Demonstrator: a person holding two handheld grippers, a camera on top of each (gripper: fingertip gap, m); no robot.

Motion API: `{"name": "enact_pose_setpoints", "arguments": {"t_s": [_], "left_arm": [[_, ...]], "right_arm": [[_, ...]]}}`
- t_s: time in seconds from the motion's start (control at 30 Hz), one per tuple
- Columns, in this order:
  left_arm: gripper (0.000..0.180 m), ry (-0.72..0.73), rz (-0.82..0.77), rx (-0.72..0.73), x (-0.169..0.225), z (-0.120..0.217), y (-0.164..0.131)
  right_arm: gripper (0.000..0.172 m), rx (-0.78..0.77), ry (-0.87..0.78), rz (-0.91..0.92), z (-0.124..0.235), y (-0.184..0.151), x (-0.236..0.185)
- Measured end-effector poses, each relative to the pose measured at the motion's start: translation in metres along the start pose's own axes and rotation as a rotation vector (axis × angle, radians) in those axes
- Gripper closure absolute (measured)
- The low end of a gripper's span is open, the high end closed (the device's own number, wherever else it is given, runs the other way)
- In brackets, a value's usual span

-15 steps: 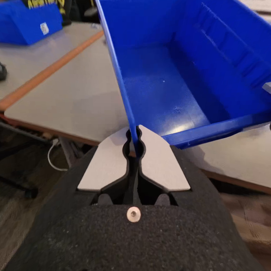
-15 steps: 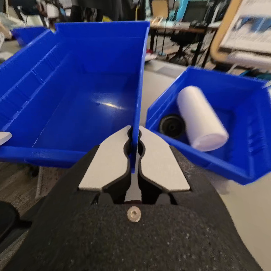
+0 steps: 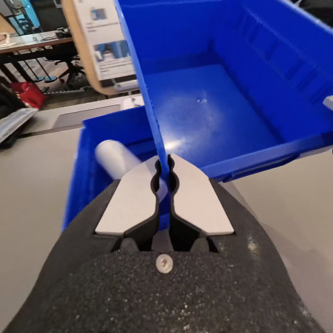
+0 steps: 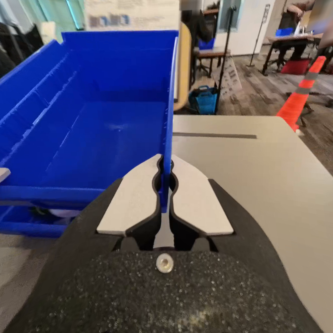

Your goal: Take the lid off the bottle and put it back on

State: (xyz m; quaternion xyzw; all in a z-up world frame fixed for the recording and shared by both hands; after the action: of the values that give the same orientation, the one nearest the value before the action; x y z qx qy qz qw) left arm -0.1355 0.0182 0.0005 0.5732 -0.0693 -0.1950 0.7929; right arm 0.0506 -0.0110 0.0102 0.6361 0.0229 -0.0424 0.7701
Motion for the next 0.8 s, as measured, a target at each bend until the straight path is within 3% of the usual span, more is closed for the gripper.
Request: {"name": "enact_pose_setpoints", "arguments": {"t_s": [0.17,0.33,0.5,0.7,0.8], "left_arm": [[0.176,-0.092,0.009,-0.082,0.097,-0.056,-0.019],[0.176,-0.148,-0.020,-0.137,0.157,-0.081,-0.043],[0.175,-0.179,-0.002,-0.176,0.183,-0.094,-0.060],[0.174,-0.194,0.019,-0.211,0.190,-0.112,-0.083],[0.174,-0.184,0.011,-0.204,0.190,-0.115,-0.081]], "right_arm": [[0.169,-0.116,-0.107,-0.071,-0.002,-0.045,0.108],[0.169,-0.175,-0.156,-0.121,0.007,-0.085,0.173],[0.169,-0.197,-0.183,-0.107,0.009,-0.096,0.200],[0.169,-0.213,-0.168,-0.031,-0.013,-0.106,0.212],[0.168,-0.203,-0.152,-0.150,-0.018,-0.111,0.214]]}}
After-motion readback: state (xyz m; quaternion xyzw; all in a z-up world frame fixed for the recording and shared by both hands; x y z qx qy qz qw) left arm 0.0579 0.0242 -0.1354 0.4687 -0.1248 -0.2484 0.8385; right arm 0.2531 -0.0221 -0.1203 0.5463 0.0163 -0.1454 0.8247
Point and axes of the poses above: each gripper's, where its closed fingertips meet, z back along the fingers, y out of its top, x = y × z across the jaws, the point moved 3 cm from there along z, back along the fingers, and after that the axes turned 3 degrees about y, right-handed, at the moved point
